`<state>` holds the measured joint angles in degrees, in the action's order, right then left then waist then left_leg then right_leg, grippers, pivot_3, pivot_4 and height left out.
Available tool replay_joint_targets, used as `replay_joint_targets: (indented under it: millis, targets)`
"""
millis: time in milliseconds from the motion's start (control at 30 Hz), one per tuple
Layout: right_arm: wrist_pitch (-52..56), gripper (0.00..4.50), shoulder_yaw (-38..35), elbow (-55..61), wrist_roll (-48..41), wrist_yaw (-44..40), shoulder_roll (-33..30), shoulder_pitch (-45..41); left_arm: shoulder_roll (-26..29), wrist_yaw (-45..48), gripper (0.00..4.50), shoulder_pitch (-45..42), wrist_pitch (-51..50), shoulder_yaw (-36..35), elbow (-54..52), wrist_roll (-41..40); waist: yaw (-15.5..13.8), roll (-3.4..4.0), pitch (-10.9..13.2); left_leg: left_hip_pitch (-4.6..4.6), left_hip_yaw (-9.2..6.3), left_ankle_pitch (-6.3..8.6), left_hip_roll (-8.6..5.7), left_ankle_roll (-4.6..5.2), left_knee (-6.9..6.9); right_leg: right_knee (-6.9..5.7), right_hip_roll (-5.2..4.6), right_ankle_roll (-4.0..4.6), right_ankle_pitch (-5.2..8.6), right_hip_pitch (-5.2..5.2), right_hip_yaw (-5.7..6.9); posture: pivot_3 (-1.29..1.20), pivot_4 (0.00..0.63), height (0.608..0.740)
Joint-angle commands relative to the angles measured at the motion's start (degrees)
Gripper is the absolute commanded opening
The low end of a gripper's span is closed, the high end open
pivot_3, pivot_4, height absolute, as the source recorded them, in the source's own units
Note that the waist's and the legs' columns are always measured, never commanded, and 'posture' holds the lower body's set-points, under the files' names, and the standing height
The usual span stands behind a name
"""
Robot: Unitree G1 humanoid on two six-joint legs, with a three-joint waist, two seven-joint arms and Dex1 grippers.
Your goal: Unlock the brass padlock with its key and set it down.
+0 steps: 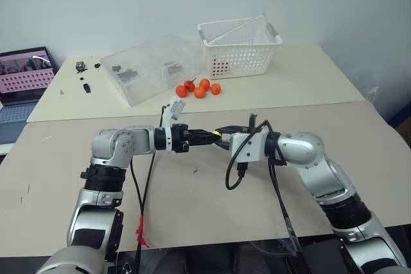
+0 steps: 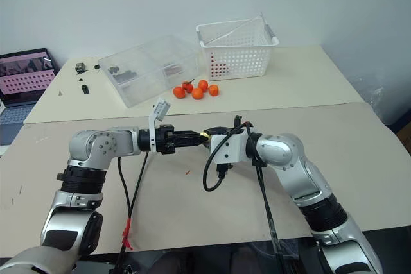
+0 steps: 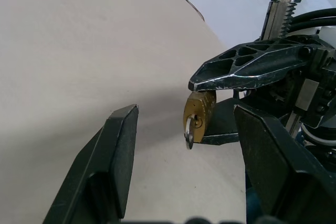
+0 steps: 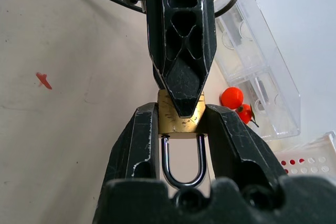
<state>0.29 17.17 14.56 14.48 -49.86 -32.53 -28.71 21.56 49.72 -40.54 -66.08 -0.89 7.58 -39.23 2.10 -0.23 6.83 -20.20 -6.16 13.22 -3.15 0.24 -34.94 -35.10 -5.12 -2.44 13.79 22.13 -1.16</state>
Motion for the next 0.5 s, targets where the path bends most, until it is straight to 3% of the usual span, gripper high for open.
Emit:
replay_joint_targets:
  millis: [33,67,167,367,500]
  targets:
    - [0.74,0.92,-1.88,3.02,-1.26,0.09,-0.38,-2.08,-0.43,0.2,3.06,-1.72,1.65,-0.07,-0.37,-0.28,-0.01,0.0,0.0,0.0,0.0,0.0,0.0,0.0,0.0,0.0,0.0,0.0,0.0,0.0,0.0,0.0,0.15,0.74]
    - [0.92,0.92,-1.96,3.13,-1.38,0.04,-0.47,-2.18,-0.69,0.22,3.06,-1.86,1.63,-0.09,-0.26,-0.43,-0.03,0.0,0.0,0.0,0.0,0.0,0.0,0.0,0.0,0.0,0.0,0.0,0.0,0.0,0.0,0.0,0.15,0.74]
    - [1.25,0.92,-2.04,3.37,-1.54,0.0,-0.74,-2.23,-1.32,0.64,2.45,-1.81,1.35,0.08,-0.32,-1.05,-0.05,0.0,0.0,0.0,0.01,0.0,0.0,0.0,0.0,0.01,-0.01,0.0,0.0,0.0,0.0,0.0,0.15,0.74]
    - [1.73,0.92,-1.94,3.68,-1.61,0.09,-1.14,-2.26,-1.51,1.62,0.22,-1.49,1.26,0.7,-0.85,-1.79,0.01,0.0,0.0,-0.01,0.02,0.0,-0.01,0.0,0.0,0.01,-0.02,0.0,0.0,0.0,-0.01,0.0,0.15,0.74]
    - [1.81,0.92,-1.91,3.97,-1.97,0.11,-1.58,-2.08,-1.54,1.41,0.08,-1.53,1.27,0.67,-0.64,-1.84,-0.02,-0.01,0.0,0.0,0.02,0.0,0.0,0.0,0.01,0.01,0.0,0.0,0.0,0.0,-0.01,0.0,0.15,0.74]
